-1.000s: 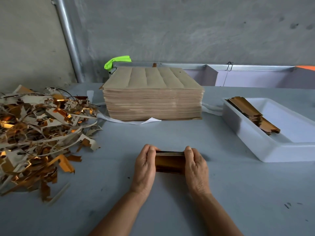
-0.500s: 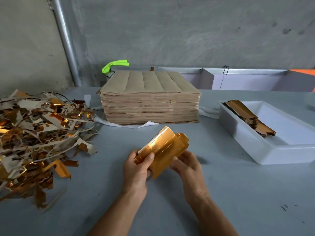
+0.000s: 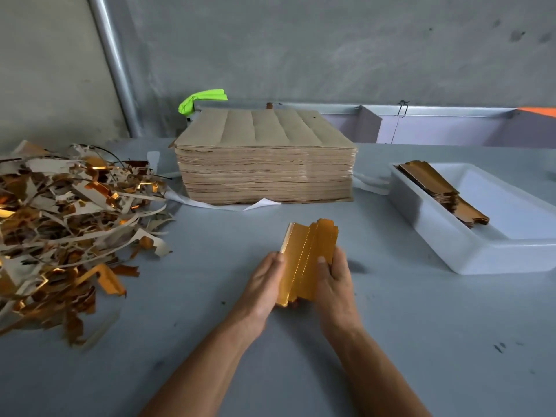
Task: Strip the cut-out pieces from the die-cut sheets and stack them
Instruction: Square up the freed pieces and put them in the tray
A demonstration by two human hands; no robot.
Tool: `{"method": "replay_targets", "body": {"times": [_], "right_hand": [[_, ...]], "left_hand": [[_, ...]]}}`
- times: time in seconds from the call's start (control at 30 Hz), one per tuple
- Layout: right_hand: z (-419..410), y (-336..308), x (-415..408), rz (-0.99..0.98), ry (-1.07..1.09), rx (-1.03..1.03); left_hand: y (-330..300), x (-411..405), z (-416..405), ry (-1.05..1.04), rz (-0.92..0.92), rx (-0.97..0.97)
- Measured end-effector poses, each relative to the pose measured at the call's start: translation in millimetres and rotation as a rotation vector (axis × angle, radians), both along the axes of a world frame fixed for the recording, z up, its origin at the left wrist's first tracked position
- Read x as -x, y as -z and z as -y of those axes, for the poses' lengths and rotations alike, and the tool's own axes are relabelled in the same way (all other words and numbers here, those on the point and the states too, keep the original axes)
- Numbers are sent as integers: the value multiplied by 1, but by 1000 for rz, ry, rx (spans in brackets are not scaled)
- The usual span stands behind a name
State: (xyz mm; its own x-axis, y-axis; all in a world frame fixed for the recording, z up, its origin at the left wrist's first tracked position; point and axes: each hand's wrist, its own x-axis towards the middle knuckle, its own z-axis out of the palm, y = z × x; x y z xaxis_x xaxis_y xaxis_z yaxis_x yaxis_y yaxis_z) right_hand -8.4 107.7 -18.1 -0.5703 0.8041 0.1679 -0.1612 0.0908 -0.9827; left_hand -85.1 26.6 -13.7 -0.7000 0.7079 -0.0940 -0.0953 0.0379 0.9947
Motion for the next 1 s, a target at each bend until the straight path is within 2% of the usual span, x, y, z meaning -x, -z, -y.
{"method": "replay_targets", "body": {"times": [0.1,0.23,0.4,0.53,0.73,1.0], "right_hand": [[1,1,-1,-52,-22,23],[-1,-5,-3,-73,-37,46],[-8,-18,-15,-76,-18,384],[-20,-25,-34,-185,-94,514],[-36,-33,-54,-41,-28,350],[-86,-57,-78,44,182,297]], "left_hand": [[2,-4,0,82,-5,-7],[3,-5,-3,70,69,-100],[-11,-16,-13,-74,18,-105],[-24,-25,-28,-169,-3,-94],[-37,-44,-55,-164,-48,-62],[-55,-61,-109,-116,-34,19]]}}
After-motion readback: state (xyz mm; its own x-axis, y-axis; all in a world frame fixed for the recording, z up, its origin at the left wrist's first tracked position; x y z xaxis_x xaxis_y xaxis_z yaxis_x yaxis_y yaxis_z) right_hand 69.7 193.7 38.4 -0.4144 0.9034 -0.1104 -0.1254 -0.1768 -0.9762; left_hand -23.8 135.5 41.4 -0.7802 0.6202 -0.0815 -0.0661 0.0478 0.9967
